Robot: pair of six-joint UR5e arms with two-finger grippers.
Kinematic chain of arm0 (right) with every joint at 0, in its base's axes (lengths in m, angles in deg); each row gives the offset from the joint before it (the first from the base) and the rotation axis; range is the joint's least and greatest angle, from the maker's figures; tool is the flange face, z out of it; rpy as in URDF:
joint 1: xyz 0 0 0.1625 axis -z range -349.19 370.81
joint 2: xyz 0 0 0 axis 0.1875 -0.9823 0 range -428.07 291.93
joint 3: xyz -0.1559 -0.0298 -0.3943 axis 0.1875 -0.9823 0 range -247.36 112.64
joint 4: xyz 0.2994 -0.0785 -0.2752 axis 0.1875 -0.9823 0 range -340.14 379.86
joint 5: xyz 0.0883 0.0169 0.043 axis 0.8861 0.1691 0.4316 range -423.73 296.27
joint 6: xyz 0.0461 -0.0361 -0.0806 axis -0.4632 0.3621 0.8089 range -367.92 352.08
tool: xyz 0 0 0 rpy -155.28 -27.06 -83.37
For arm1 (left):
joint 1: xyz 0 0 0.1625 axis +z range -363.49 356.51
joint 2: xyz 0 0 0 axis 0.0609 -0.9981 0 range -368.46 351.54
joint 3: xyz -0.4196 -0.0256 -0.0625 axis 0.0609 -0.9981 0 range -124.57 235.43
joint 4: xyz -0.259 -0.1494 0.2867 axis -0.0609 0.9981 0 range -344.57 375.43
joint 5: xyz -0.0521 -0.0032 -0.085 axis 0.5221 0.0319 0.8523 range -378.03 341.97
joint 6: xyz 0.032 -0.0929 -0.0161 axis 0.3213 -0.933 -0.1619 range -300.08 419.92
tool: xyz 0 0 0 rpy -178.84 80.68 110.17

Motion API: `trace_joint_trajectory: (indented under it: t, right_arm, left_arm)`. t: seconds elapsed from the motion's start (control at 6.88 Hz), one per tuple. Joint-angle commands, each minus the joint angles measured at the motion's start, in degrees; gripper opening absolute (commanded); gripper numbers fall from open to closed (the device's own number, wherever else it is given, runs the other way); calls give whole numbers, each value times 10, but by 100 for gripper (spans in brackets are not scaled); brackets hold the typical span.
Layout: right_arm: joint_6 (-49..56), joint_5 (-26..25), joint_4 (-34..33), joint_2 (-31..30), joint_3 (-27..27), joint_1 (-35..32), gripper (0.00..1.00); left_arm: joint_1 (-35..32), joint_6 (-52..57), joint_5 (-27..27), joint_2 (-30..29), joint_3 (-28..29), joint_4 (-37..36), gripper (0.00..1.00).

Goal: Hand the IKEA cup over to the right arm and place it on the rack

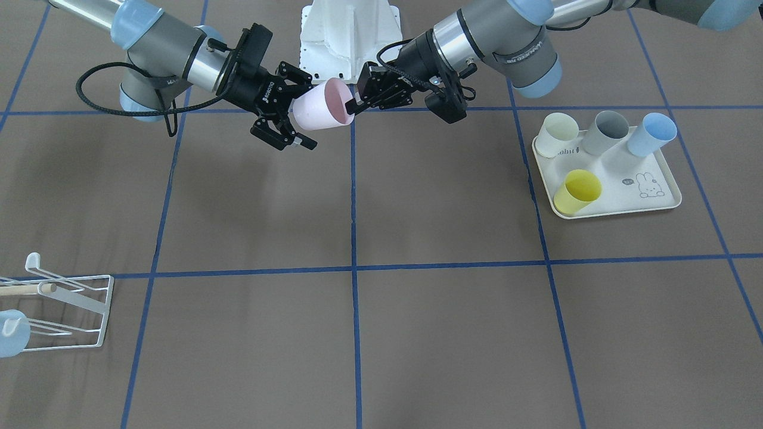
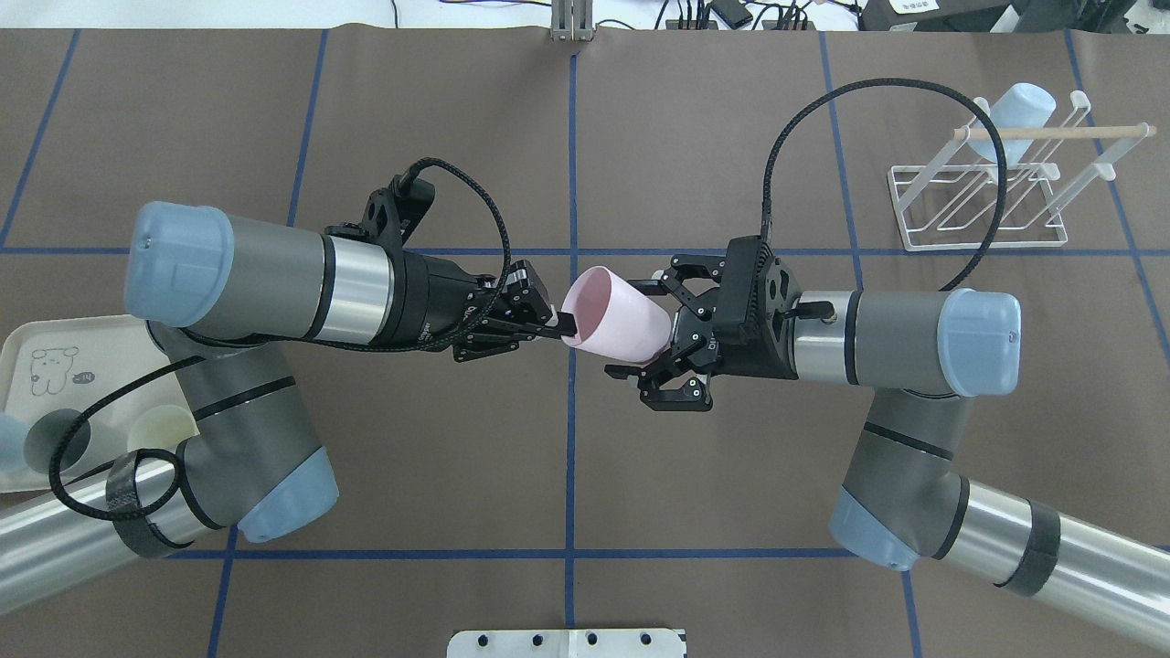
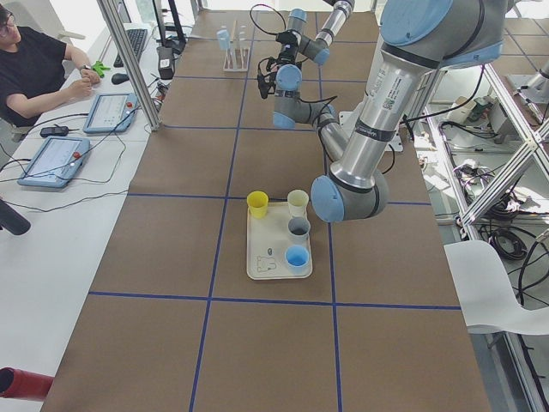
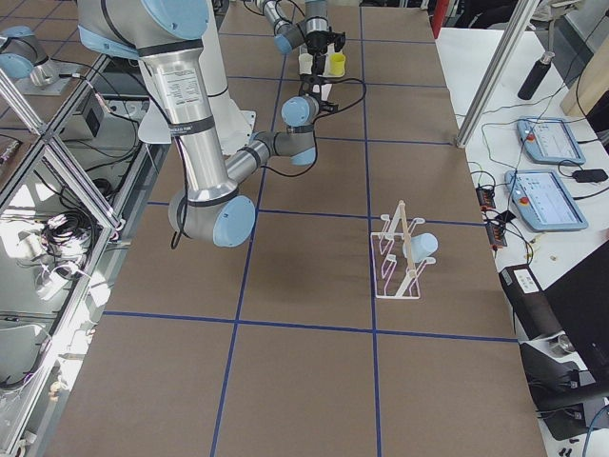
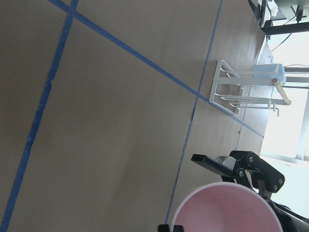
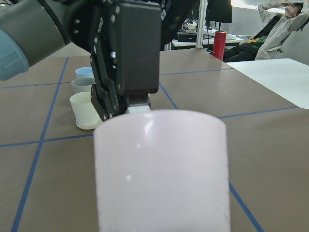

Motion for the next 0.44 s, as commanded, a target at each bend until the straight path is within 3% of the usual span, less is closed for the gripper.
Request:
trace_joint_trajectory:
  t: [0.0,0.29]
  right_arm:
    - [-1,-1,27,-3,-3,0,95]
    - [-12,0,36,-5,-3,0,95]
  left_arm:
    - [-1,-1,0,1,0,2,0]
    - [-1,-1,0,1,0,2,0]
